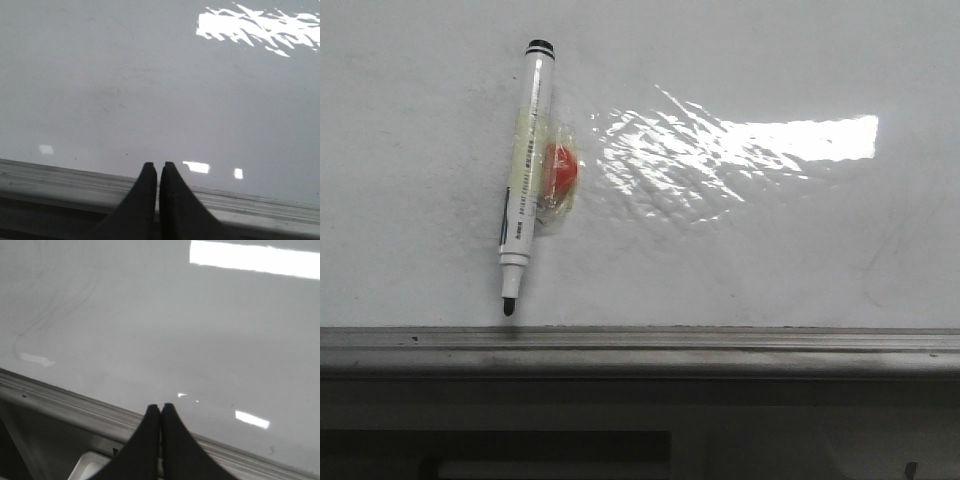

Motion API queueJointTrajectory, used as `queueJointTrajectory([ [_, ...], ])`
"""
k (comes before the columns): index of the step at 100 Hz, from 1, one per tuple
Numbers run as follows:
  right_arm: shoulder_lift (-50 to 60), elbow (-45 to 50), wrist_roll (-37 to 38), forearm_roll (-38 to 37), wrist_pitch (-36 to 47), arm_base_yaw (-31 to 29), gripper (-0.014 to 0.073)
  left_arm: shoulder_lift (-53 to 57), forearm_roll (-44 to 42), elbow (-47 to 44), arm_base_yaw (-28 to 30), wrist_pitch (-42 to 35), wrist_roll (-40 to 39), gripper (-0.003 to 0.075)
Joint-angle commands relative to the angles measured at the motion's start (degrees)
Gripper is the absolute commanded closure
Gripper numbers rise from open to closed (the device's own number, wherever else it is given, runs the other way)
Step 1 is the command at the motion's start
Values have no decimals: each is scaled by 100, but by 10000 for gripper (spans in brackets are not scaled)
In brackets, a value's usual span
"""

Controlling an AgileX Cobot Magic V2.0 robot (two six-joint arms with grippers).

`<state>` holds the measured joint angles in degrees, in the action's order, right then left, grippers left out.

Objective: Write number 9 on whiteboard

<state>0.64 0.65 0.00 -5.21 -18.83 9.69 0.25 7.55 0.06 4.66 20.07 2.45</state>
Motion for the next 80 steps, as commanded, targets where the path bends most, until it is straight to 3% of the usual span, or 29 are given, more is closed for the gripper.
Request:
queueJointTrajectory([
  [1, 95, 155, -34, -78, 27, -6, 656, 158, 61, -109, 26, -162, -63, 741],
  [10, 95, 155, -44, -168, 88, -6, 656, 158, 61, -109, 26, -162, -63, 741],
  [16, 95, 155, -44, -682, 278, -6, 656, 158, 61, -109, 26, -162, -63, 741],
  [38, 95, 155, -33, -684, 2262, -6, 656, 158, -28, -109, 26, -540, -63, 741],
  [43, 95, 155, -33, -443, 2714, -6, 656, 158, 620, -109, 26, -826, -63, 741],
  [50, 95, 155, 0, 165, 3098, -6, 656, 158, 2488, -109, 26, -1227, -73, 741],
  [55, 95, 128, 88, 755, 3083, -6, 655, 158, 4077, -109, 26, -1406, -73, 741],
  [62, 95, 103, 101, 1702, 2927, -6, 654, 158, 5318, -109, 26, -1573, -73, 741],
  [72, 95, 79, 101, 2396, 2837, -6, 654, 158, 6239, -109, 26, -1750, -73, 741],
  [80, 95, 28, 101, 2700, 2859, -6, 654, 158, 6317, -109, 26, -1833, -73, 741],
])
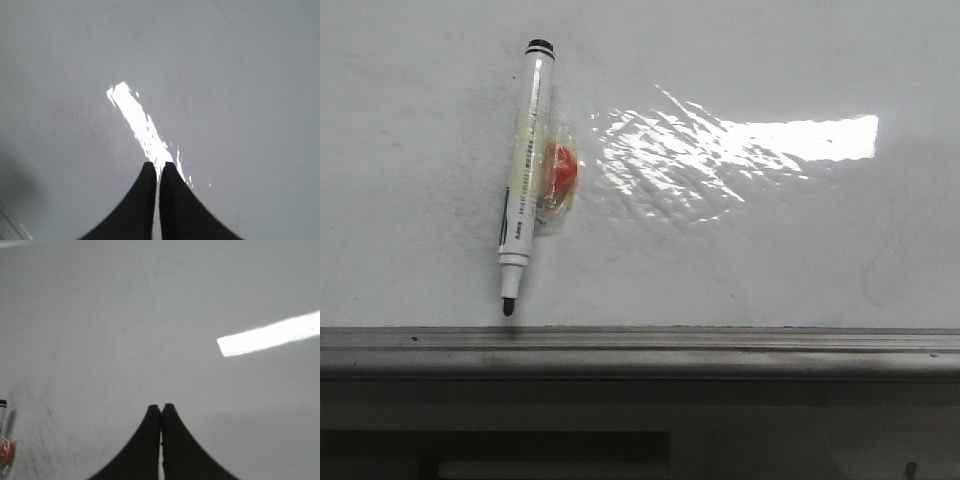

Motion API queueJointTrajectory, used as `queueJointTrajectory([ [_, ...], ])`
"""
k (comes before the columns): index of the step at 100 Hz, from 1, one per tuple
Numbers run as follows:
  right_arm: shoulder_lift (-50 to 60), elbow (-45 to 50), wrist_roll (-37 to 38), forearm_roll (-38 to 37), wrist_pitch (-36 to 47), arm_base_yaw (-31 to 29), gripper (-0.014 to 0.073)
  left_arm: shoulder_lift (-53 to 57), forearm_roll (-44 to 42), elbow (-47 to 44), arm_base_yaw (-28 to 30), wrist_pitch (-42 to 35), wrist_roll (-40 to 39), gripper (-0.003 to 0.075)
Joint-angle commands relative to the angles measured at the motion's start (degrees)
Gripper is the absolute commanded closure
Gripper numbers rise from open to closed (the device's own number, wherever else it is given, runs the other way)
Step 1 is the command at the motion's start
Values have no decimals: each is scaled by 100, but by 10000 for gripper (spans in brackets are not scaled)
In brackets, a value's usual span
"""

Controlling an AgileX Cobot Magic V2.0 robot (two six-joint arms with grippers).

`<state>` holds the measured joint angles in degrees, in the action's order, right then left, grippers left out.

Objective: Write number 9 on whiteboard

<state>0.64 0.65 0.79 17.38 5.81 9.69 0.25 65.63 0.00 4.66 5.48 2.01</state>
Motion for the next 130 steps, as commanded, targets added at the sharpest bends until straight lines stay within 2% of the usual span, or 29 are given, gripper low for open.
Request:
queueJointTrajectory([
  [1, 95, 17, 22, 496, 379, -6, 654, 158, 510, -103, 26, -374, -30, 741],
  [12, 84, -348, 22, 695, -61, -6, 654, 158, 340, 57, 15, -75, 188, 741],
  [24, -209, -1020, -79, 719, -810, -6, 629, -77, -709, 641, 15, 1192, 1301, 741],
  [35, -1039, -1823, -242, -160, -2127, -6, 629, -760, -1989, 1385, 15, 2256, 1692, 740],
  [41, -1576, -2342, -242, -746, -3034, -6, 629, -1271, -2133, 1747, 15, 2569, 1734, 732],
  [48, -2199, -2868, -242, -1047, -3621, -6, 629, -1692, -2195, 2088, -87, 2686, 1889, 674],
  [57, -2786, -3404, -242, -1097, -3865, -6, 624, -2043, -2195, 2441, -311, 2983, 2060, 528],
  [66, -3107, -3849, -242, -1097, -3950, -6, 554, -2461, -2209, 2705, -523, 3478, 2335, 389],
  [69, -3189, -3952, -242, -1097, -4003, -6, 513, -2559, -2219, 2739, -642, 3479, 2396, 359],
  [73, -3250, -4074, -242, -1097, -4085, -6, 433, -2708, -2230, 2788, -840, 3433, 2523, 357],
  [85, -3337, -4253, -242, -1130, -4361, -6, 152, -3273, -2297, 3036, -1385, 3404, 2896, 400],
  [88, -3337, -4253, -242, -1141, -4363, -6, 118, -3419, -2297, 3081, -1471, 3394, 2896, 409],
  [116, -3337, -4253, -242, -1165, -4408, -6, 134, -4628, -1719, 3434, -2764, 2973, 2896, 416],
  [130, -3337, -4253, -232, -1165, -4454, -6, 134, -5004, -1545, 3434, -3681, 2194, 2896, 416],
])
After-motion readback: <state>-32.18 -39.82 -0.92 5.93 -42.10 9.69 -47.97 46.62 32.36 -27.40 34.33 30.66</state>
